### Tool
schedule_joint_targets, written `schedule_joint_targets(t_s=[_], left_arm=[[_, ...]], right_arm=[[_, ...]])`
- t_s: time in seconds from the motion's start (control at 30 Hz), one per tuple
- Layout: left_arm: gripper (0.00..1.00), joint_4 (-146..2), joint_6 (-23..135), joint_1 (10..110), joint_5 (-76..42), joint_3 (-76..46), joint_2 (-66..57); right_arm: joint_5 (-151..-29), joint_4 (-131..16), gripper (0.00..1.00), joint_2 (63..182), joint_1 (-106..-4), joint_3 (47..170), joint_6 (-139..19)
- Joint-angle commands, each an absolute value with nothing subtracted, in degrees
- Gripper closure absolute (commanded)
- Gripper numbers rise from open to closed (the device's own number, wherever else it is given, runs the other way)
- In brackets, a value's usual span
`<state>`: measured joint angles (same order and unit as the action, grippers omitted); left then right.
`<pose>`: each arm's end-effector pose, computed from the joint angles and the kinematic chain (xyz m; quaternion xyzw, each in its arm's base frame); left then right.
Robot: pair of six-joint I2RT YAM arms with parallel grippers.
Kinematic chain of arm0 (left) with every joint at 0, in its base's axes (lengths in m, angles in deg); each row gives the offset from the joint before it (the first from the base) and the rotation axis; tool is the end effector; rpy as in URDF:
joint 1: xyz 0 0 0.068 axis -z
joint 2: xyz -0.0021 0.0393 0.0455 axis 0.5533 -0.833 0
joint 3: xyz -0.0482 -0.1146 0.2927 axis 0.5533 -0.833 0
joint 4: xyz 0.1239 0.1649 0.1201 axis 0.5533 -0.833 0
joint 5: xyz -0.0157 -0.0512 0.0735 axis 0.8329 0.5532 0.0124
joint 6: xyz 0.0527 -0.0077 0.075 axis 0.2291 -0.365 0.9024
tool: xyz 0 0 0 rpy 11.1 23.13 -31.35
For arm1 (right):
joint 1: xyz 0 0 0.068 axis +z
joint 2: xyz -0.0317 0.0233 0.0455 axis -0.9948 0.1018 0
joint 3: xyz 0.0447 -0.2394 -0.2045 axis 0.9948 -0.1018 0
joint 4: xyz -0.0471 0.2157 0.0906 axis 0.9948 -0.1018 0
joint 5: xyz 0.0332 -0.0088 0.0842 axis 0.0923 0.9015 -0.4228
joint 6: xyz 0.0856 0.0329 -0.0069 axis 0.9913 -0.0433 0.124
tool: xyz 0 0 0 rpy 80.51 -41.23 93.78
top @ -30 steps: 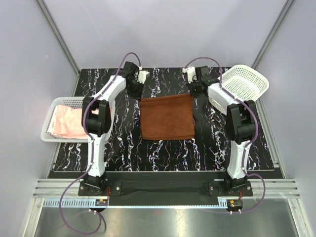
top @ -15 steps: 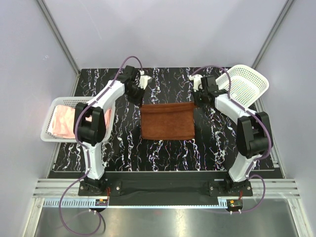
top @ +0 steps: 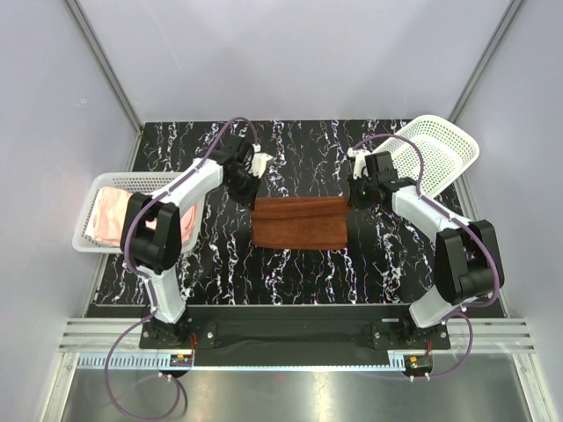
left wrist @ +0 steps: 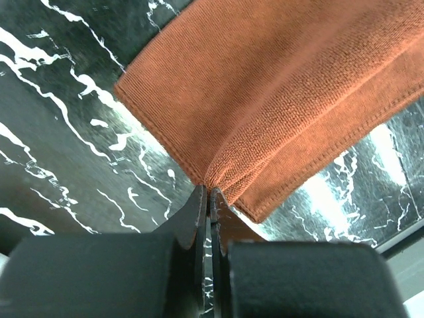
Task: Fold and stack the towels
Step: Fold the towel
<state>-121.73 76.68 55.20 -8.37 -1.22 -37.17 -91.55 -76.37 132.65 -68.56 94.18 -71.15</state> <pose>0.3583 -0.1681 0.2395 0.2849 0.9306 -0.1648 0.1600 0.3322 0.1067 0.2454 -0.1896 0.9171 0.1104 0.3329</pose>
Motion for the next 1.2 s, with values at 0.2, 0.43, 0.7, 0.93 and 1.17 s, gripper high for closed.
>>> schedule_joint_targets(t_s=[0.2,0.43,0.7,0.93,1.17], left_arm=[[1.0,-118.7,75.38,56.0,-8.29,-7.8,-29.78],[1.0,-119.22,74.76,57.15,-8.46,-10.79,-28.54],[0.86,-125.34,74.32,58.64,-7.06,-11.67,-29.6],[0.71,-127.22,67.55,61.28,-16.9,-12.2,-24.15],[0.58,-118.01,50.27,61.28,-19.37,-16.23,-21.95]], right_arm=[[-92.24,-76.7,1.0,127.06,-67.99,90.08,-64.29],[-94.0,-74.42,1.0,125.39,-66.84,85.08,-61.56],[-95.14,-80.38,0.83,123.98,-65.52,85.68,-57.88],[-86.62,-94.98,0.76,122.49,-64.56,89.37,-48.22],[-85.65,-90.77,0.62,119.93,-64.47,89.38,-39.87]])
